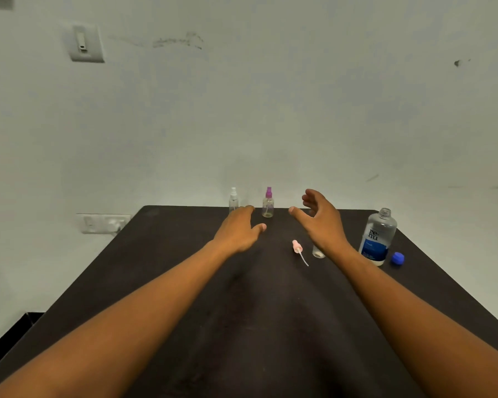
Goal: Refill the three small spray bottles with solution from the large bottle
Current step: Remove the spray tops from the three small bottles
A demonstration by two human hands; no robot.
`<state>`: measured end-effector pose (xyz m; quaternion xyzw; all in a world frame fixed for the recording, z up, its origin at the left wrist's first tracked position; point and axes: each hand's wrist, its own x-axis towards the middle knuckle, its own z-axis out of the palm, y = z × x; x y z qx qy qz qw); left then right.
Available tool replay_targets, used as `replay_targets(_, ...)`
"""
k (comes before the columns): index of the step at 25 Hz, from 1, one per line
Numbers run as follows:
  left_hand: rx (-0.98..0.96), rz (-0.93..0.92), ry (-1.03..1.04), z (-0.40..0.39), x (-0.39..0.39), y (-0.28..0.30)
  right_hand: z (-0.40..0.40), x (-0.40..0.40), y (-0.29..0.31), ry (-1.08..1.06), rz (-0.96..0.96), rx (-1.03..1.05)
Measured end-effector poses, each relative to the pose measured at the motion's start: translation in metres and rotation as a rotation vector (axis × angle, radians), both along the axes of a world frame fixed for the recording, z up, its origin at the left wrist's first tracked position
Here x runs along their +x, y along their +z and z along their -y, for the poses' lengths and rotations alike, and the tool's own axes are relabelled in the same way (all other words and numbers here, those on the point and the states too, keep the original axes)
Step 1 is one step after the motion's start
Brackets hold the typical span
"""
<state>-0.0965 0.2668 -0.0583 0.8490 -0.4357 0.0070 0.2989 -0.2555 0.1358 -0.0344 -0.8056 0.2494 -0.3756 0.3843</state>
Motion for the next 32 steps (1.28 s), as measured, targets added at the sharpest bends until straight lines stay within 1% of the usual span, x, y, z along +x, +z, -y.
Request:
replay_targets(2, 0.001, 0.071, -0.003, -0.010, 0.010, 0.000, -0.004, 0.012, 0.000, 0.012, 0.027, 0.054)
replay_targets(6, 0.019, 0.147, -0.038, -0.013, 0.029, -0.009, 0.002, 0.040, -0.012, 0.009, 0.010, 0.130)
replay_targets(11, 0.052, 0.237, -0.072, 0.017, 0.063, -0.033, 0.039, 0.094, -0.043, -0.024, -0.040, 0.187)
replay_targets(16, 0.094, 0.229, -0.128, 0.042, 0.093, -0.056, 0.066, 0.150, -0.071, -0.040, -0.110, 0.203)
replay_targets(20, 0.022, 0.219, -0.189, 0.050, 0.115, -0.073, 0.086, 0.197, -0.087, -0.078, -0.118, 0.205)
replay_targets(23, -0.017, 0.212, -0.191, 0.049, 0.128, -0.082, 0.100, 0.222, -0.096, -0.123, -0.099, 0.202)
replay_targets(28, -0.025, 0.227, -0.205, 0.046, 0.137, -0.087, 0.111, 0.244, -0.101, -0.121, -0.121, 0.223)
replay_targets(32, -0.039, 0.222, -0.215, 0.043, 0.129, -0.080, 0.107, 0.240, -0.103, -0.105, -0.139, 0.202)
